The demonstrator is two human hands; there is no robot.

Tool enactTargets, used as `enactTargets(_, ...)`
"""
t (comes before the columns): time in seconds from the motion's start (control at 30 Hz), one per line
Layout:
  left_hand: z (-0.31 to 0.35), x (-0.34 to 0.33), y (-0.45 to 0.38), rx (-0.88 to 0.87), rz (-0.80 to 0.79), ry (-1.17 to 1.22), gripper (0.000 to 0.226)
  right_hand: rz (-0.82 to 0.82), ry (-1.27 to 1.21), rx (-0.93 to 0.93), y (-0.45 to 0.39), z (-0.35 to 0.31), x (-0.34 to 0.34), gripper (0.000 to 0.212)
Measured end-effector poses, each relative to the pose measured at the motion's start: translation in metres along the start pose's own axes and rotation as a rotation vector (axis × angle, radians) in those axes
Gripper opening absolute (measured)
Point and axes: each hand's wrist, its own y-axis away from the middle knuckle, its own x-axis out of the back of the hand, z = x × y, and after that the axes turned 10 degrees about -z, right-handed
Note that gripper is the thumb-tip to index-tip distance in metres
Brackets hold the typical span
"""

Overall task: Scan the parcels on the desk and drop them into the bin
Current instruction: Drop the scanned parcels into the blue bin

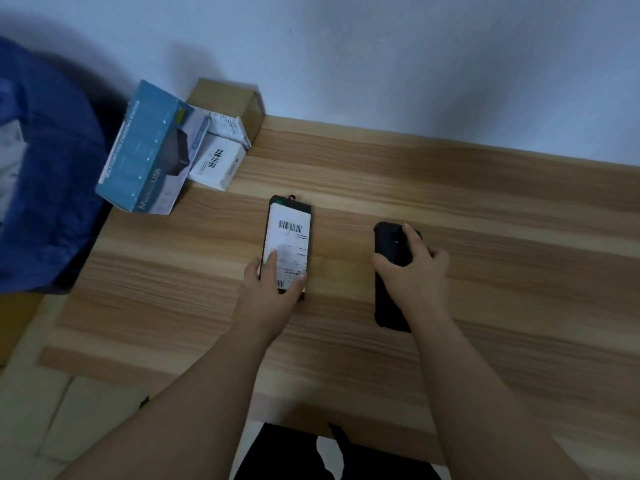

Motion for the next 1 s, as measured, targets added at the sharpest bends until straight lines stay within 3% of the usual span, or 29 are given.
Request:
enactTargets(0.27, -0.010, -0.006, -0.023, 0.264, 0.068, -0.030, 0.117, -0.043, 0.077, 0.008, -0.009, -0.017, -0.024, 0.072)
enactTargets(0.47, -0.008, -0.021, -0.043, 0.314, 0.157, -0.126, 0.122, -0.073, 0.118, 0.037, -0.024, -0.028, -0.044, 0.075)
enactTargets(0.7, 0.003, -0.008, -0.049, 0.246, 0.191, -0.276, 0.112, -0.094, 0.201, 0.067, -0.028, -0.037, -0.034, 0.075)
enactTargets(0.9, 0.033, 0.048, -0.044, 0.023, 0.208, -0.632, 0.117, -0.200, 0.324, 0.174, 0.004, -0.055, -0.007, 0.074)
enactTargets(1.0, 0.061, 0.074, -0.034, -0.069, 0.264, -0.692, 0.114, -0.237, 0.439, 0.239, 0.024, -0.076, 0.012, 0.075)
